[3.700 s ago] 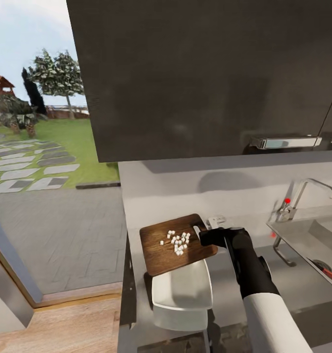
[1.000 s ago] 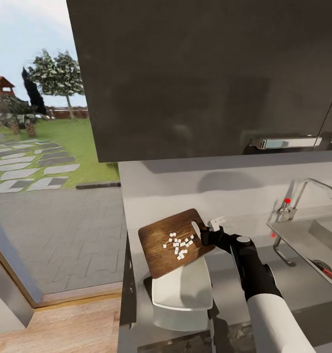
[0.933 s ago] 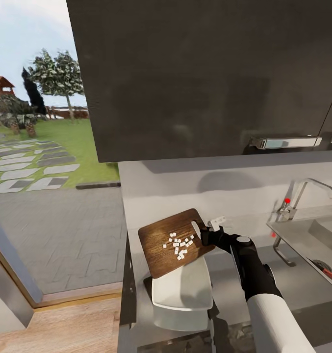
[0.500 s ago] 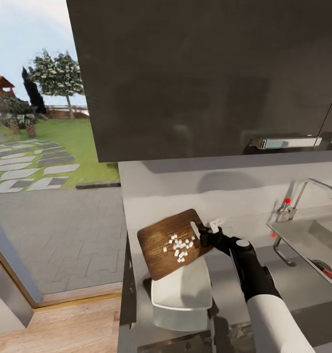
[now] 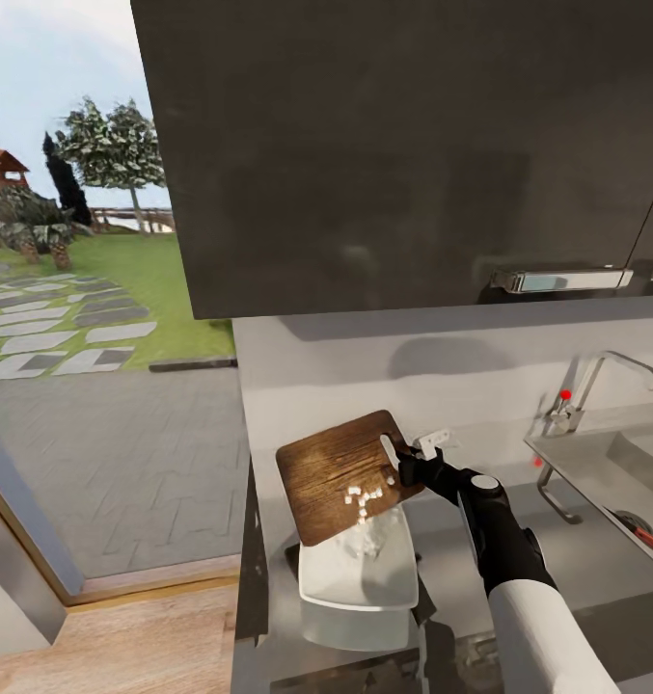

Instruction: In the kitchen, take the Vidalia onion out of the sink, dice it on the chopping board with the paring knife, put the diced onion into the bowl on the countertop, then place both the paring knife and the chopping board into the sink.

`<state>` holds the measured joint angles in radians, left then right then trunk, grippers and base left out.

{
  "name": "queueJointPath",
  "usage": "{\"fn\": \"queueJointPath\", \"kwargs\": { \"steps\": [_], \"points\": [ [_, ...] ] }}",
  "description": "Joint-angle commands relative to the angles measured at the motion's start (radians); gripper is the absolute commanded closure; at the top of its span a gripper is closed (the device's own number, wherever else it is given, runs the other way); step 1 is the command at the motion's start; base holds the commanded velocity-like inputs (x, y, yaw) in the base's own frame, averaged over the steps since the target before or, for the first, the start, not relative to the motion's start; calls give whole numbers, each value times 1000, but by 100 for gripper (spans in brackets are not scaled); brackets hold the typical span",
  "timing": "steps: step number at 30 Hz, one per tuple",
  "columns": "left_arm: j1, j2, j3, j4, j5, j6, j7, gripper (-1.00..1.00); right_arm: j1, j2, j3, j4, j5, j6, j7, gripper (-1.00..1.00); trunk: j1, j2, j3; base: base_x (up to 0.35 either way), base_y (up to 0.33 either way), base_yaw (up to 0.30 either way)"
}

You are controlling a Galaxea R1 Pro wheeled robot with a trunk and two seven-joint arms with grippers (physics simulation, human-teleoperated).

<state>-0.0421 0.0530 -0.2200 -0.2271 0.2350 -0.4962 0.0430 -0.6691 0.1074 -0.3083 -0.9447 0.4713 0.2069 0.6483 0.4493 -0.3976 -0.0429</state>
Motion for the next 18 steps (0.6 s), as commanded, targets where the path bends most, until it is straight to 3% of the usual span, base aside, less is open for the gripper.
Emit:
{"fn": "queueJointPath", "kwargs": {
  "steps": [1, 18],
  "points": [
    [-1, 1, -9, 0, 6, -3, 5, -100, -1, 2, -5, -2, 4, 5, 8, 100, 1, -2, -2, 0, 0, 0],
    [-1, 1, -9, 0, 6, -4, 3, -100, -1, 2, -5, -3, 6, 6, 45, 100, 1, -2, -2, 0, 0, 0]
  ]
}}
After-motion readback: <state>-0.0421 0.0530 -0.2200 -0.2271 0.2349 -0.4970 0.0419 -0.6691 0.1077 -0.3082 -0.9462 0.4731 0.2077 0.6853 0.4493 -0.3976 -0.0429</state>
